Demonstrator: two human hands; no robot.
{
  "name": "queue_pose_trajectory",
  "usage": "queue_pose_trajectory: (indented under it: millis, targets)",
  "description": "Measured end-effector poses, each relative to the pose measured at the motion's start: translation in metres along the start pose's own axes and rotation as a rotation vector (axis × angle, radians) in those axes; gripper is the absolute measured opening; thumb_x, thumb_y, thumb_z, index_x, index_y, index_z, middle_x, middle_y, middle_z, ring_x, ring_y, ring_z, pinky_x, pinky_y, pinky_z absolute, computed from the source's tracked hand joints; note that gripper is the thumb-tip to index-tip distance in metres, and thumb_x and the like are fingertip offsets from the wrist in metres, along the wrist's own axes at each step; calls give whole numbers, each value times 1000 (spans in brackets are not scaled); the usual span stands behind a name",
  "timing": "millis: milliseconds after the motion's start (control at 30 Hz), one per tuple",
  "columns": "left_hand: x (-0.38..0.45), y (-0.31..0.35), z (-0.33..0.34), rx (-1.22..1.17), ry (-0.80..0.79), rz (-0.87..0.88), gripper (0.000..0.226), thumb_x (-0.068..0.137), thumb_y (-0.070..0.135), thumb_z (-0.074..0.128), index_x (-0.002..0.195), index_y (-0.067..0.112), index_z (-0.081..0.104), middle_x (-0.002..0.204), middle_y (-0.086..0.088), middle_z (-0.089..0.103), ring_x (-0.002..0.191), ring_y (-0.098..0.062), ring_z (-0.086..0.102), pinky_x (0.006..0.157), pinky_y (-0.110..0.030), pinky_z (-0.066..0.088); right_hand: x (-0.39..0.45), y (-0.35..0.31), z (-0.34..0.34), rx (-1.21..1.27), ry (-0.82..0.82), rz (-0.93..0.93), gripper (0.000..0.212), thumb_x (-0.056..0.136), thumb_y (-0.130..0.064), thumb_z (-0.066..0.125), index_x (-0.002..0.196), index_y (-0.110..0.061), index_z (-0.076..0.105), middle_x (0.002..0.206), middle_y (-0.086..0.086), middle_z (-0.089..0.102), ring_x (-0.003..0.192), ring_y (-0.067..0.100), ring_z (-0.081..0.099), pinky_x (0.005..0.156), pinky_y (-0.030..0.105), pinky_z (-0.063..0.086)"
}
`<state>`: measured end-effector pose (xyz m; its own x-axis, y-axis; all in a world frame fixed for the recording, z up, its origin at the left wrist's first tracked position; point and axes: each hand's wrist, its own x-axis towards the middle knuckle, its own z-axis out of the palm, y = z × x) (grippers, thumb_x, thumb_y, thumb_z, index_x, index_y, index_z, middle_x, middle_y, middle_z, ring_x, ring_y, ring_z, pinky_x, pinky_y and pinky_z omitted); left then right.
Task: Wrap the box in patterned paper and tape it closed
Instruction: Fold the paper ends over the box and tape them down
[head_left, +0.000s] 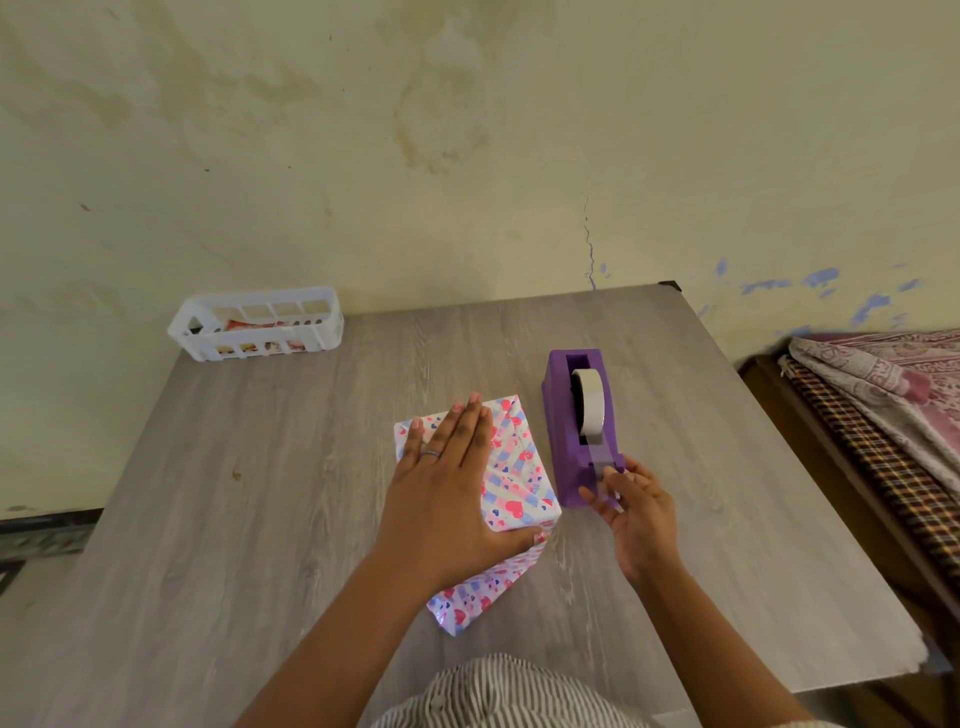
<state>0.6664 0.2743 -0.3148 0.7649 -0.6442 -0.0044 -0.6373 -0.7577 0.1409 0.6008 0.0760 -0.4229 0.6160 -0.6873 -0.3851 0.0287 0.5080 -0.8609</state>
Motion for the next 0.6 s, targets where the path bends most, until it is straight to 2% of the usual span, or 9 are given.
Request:
queue_pose_trajectory:
  millis: [100, 167, 267, 467, 600]
  targets:
    - [0, 0, -1, 4, 0, -4, 123, 50, 94, 5, 144, 20, -26, 149, 8, -34, 137, -8, -27, 110, -35, -21, 1, 3, -4, -62, -9, 13, 19, 90, -1, 56, 107, 7, 59, 118, 18, 61, 93, 28, 64, 72, 36, 60]
    - [0, 0, -1, 0, 0, -4, 123, 51, 93, 6, 144, 20, -26, 148, 8, -34, 137, -8, -27, 111, -36, -20, 1, 2, -6, -199, -37, -7, 12, 91, -3, 56, 94, 7, 61, 118, 12, 63, 92, 27, 66, 70, 35, 58]
    - [1, 1, -1, -8, 9, -2, 124, 51, 94, 7, 145, 20, -24, 148, 8, -33, 137, -7, -26, 111, -35, -20, 4, 1, -5, -449, -5, -73, 15, 91, -6, 56, 79, 3, 57, 117, 6, 63, 87, 22, 67, 64, 31, 57]
    - [0, 1, -1, 5, 7, -5, 123, 51, 94, 7, 143, 21, -28, 147, 8, -36, 136, -8, -28, 110, -35, -22, 3, 1, -3, -719, 52, -214, 14, 93, -10, 55, 79, -8, 58, 101, 3, 62, 75, 20, 66, 60, 32, 58]
    - [-1, 2, -1, 6, 5, -4, 123, 52, 93, 8, 144, 20, -26, 148, 8, -34, 136, -7, -27, 109, -35, -22, 7, 3, -1, -833, 53, -258, 8, 95, -13, 52, 91, -9, 59, 93, 1, 62, 71, 18, 67, 56, 28, 56]
